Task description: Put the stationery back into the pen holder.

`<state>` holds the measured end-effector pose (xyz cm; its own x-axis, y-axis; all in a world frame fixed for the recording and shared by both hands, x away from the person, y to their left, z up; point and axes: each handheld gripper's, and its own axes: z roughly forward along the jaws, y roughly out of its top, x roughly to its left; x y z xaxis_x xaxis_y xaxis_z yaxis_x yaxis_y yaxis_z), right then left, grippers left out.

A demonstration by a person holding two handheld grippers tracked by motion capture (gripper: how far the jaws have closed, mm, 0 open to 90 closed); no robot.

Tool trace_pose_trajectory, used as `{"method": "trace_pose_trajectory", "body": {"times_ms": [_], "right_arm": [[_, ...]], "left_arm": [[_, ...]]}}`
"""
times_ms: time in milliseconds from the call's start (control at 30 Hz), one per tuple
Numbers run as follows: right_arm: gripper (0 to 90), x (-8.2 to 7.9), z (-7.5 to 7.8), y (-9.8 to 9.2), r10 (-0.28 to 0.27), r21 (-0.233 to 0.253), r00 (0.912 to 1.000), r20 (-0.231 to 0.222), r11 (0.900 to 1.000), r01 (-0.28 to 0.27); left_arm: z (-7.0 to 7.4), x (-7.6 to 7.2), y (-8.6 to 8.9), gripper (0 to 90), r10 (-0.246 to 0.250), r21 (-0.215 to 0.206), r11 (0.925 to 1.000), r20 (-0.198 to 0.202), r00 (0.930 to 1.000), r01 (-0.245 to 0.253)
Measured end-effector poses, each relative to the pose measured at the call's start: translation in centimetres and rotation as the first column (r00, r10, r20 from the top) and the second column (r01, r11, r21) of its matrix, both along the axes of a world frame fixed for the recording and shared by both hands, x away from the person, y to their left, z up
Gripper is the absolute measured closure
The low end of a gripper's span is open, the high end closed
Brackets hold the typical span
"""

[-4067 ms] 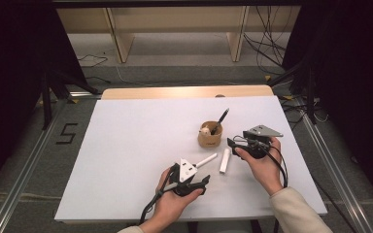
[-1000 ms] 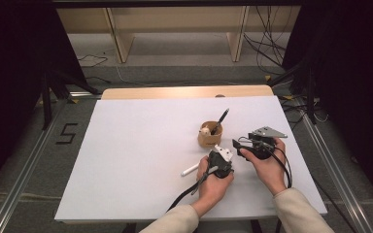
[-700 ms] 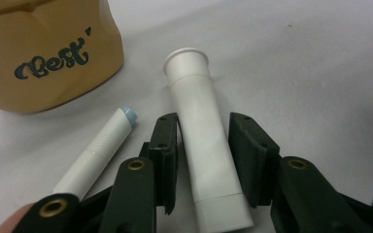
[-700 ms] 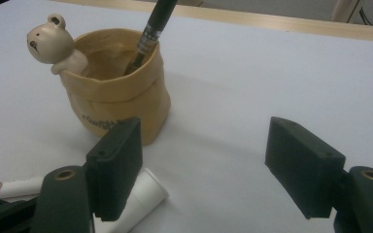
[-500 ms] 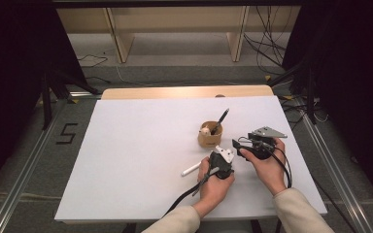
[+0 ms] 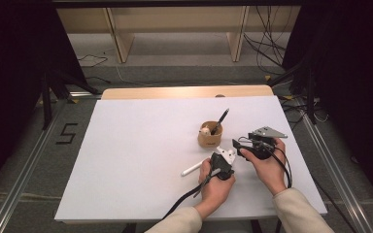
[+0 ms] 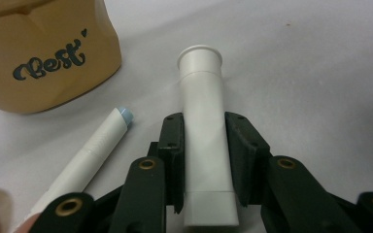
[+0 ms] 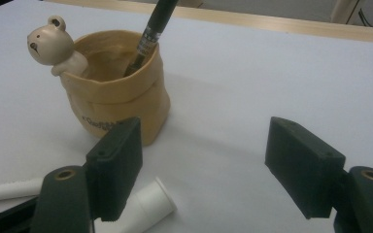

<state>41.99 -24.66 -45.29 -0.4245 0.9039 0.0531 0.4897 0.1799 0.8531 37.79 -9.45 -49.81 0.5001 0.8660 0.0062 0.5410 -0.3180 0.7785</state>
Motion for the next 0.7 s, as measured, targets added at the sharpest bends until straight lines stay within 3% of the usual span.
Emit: {"method": "trace_pose_trajectory", "body": {"times_ms": [700], "right_arm": [[29.8, -0.01, 0.0, -0.25, -0.008, 0.011, 0.9999, -0.006, 1.0, 0.008]], "left_arm": [[0.28, 0.04, 0.44, 70.6, -0.05, -0.013, 0.9987, -0.024, 0.9984, 0.05]]}}
